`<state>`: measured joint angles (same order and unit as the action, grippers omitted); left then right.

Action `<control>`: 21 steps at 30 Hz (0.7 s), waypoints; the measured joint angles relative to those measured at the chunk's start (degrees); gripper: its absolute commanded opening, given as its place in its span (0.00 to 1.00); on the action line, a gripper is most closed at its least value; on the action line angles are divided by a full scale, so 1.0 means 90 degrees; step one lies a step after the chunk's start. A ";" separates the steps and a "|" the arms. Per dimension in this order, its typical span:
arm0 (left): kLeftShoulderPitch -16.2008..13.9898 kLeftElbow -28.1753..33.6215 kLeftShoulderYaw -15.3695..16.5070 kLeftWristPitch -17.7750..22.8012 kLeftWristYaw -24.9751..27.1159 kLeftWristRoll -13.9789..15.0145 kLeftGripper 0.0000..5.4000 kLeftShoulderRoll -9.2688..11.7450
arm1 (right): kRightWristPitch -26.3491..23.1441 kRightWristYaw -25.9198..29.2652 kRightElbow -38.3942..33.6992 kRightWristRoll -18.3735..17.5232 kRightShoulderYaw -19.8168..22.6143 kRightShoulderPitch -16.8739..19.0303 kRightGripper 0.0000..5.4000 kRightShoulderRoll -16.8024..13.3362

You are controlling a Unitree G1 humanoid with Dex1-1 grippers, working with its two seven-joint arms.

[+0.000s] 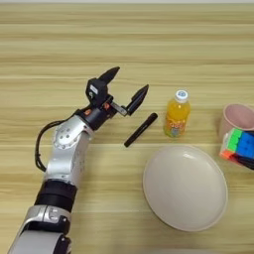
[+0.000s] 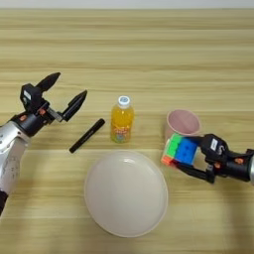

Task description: Move the objects on the table

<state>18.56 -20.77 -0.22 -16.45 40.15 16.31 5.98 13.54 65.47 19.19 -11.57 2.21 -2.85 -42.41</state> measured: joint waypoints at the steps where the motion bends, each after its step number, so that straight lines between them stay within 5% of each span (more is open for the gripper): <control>1: 0.0001 -0.0003 0.0001 -0.0010 0.0002 0.0000 1.00 0.0005 | 0.0057 0.0009 0.0160 0.0038 -0.0006 -0.0011 0.61 -0.0001; 21: 0.0003 -0.0005 0.0028 -0.0017 0.0060 0.0004 1.00 0.0112 | 0.0942 -0.0019 0.2096 0.0848 -0.0491 -0.0386 0.61 0.0008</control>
<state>18.59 -20.81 0.04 -16.60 40.69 16.35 6.98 22.02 65.30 38.06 -3.94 -2.20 -6.32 -42.34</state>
